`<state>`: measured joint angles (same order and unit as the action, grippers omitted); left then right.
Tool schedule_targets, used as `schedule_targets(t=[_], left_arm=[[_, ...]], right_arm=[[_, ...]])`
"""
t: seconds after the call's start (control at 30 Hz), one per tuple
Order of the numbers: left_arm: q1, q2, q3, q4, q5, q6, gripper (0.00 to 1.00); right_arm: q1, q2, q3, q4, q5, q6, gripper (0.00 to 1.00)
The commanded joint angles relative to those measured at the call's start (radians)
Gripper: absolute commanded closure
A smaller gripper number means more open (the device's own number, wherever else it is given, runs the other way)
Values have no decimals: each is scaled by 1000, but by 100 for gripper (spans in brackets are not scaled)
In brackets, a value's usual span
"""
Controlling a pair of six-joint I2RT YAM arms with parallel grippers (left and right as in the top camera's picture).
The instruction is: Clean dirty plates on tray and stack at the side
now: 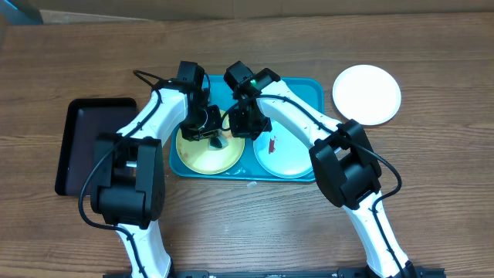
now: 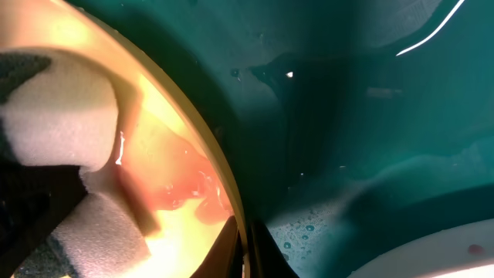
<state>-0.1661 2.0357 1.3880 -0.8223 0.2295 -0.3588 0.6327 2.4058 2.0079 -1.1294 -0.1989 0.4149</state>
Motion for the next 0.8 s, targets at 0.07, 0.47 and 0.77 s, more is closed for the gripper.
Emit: schedule_targets(t=[0.07, 0.47, 0.77], left_arm=[[0, 19, -58, -90, -451, -22, 96], [10, 9, 187, -373, -846, -181, 96], [60, -192, 374, -325, -337, -90, 96]], right_arm=[[-39, -3, 0, -7, 68, 5, 96], [-68, -5, 62, -42, 106, -23, 96], [-65, -5, 492, -310, 332, -102, 96]])
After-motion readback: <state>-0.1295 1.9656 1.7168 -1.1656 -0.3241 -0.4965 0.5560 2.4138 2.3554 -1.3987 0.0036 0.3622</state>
